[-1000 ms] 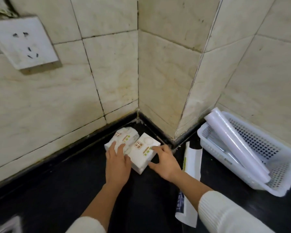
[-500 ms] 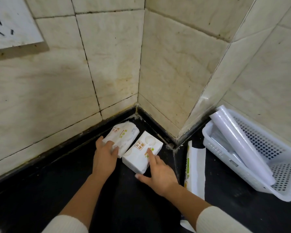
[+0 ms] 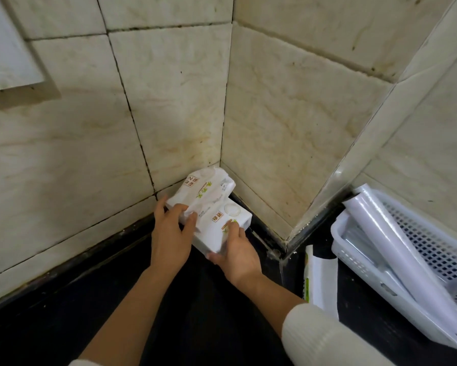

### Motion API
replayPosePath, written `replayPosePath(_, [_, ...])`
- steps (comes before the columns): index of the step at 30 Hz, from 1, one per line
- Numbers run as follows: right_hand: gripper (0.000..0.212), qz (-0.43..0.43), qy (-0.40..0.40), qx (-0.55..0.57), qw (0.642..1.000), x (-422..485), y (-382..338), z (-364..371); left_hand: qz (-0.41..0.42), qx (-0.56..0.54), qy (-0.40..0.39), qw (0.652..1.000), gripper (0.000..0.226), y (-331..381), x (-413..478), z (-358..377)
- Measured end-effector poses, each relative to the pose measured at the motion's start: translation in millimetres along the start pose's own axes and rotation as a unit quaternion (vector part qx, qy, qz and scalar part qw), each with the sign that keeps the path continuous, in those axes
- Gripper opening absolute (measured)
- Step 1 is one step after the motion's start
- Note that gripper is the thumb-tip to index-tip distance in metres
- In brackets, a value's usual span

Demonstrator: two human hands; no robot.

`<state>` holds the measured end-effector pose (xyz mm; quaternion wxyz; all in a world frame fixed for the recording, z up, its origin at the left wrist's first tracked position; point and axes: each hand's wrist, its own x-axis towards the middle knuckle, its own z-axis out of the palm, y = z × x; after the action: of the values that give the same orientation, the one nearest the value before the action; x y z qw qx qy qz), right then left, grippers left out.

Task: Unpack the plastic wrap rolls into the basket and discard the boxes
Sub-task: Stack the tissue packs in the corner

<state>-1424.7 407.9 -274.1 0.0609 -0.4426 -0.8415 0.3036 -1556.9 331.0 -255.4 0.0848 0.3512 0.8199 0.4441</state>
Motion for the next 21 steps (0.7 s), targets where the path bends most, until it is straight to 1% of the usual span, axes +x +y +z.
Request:
replayPosePath(3, [0.074,0.017,0.024,0.104,0.994,13.3,-9.5,6.5,0.011,0.001,0.009,1.0,0.02,-5.6,2.9,1.7])
replayPosePath(6, [0.067,0.035,0.043,0.221,0.974,22.2,-17.8,13.6,0.02,0.005,0.012,1.0,0.016,-9.3,4.9,4.9])
replayPosePath(8, [0.06,0.046,0.042,0.261,0.963,26.9,-20.5,15.7,0.022,0.009,0.009,1.0,0.017,-10.1,5.8,8.6])
replayPosePath(13, [0.055,0.057,0.068,0.309,0.947,28.7,-18.0,9.5,0.057,0.012,-0.002,0.998,0.016,-10.9,9.8,14.0])
replayPosePath(15, [0.052,0.073,0.064,0.35,0.932,30.2,-14.6,5.2,0.062,0.013,-0.005,0.998,0.015,-12.8,11.7,14.8])
replayPosePath(18, [0.058,0.109,0.033,0.434,0.894,35.7,-13.9,-2.4,0.055,0.015,-0.016,0.998,0.018,-15.4,14.5,15.1])
replayPosePath(20, [0.067,0.141,0.015,0.464,0.874,39.2,-14.2,-8.6,0.046,0.026,-0.027,0.998,0.024,-15.7,17.0,15.1])
replayPosePath(21, [0.067,0.152,0.009,0.471,0.869,40.1,-12.9,-10.7,0.04,0.031,-0.032,0.998,0.025,-15.0,18.2,15.3])
